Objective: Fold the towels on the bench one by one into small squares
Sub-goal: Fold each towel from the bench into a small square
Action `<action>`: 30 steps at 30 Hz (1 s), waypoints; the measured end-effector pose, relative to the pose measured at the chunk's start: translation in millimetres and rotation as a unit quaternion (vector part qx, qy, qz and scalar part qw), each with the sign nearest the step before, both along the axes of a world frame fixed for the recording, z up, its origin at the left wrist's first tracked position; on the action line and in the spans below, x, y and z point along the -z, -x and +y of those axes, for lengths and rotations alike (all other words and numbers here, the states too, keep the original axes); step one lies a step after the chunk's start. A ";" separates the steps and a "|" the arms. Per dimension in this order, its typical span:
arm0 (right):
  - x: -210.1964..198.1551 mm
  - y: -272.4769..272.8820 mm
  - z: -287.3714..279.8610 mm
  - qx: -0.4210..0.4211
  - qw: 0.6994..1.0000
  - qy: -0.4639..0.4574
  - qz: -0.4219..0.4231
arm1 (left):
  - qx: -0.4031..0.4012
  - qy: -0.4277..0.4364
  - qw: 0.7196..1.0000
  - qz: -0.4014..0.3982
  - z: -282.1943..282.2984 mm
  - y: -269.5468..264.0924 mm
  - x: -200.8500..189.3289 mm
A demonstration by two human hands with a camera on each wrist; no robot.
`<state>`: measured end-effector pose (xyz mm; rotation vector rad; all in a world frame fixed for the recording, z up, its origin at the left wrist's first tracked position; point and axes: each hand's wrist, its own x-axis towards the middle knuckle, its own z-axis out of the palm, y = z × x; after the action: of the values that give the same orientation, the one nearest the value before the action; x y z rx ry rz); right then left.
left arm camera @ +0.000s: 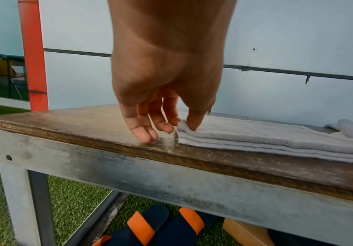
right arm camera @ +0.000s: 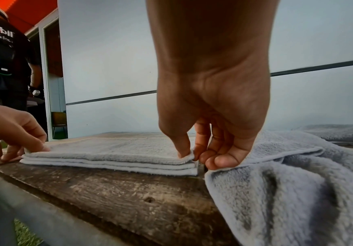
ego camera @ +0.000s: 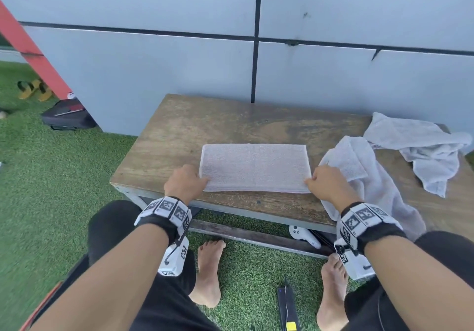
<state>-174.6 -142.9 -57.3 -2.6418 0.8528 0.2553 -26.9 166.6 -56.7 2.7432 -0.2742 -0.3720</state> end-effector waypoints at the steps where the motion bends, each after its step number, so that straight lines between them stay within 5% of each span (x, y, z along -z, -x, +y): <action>1: -1.4 -0.1 -1.4 -0.001 1.000 -0.003 -0.003 | -0.006 0.009 1.000 -0.005 0.6 -1.2 -0.5; 6: -13.9 -5.0 -16.2 0.011 0.999 -0.030 0.001 | -0.023 0.053 0.998 -0.016 5.4 -7.0 -2.2; 14: -12.5 -3.6 -15.2 -0.014 0.992 -0.022 0.123 | -0.036 0.012 0.999 0.014 -0.1 -3.9 1.9; 16: -14.2 -6.4 -8.5 -0.011 0.996 0.014 0.091 | -0.015 0.024 0.998 -0.051 -7.6 -3.2 4.0; 21: -11.2 -33.8 30.2 -0.071 0.985 0.071 -0.143 | 0.152 0.097 0.967 -0.178 -52.9 -2.3 13.7; 26: 23.8 -71.3 70.1 -0.186 0.978 0.022 -0.090 | 0.245 0.019 0.962 -0.114 -103.9 3.6 40.4; 30: 52.4 -71.5 75.2 -0.184 0.978 0.063 -0.076 | 0.243 -0.024 0.963 -0.112 -105.5 5.0 60.2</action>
<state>-103.0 -67.7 -109.7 -2.8799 0.3368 0.0887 -31.9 61.1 -116.9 2.7396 -1.0188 -0.1893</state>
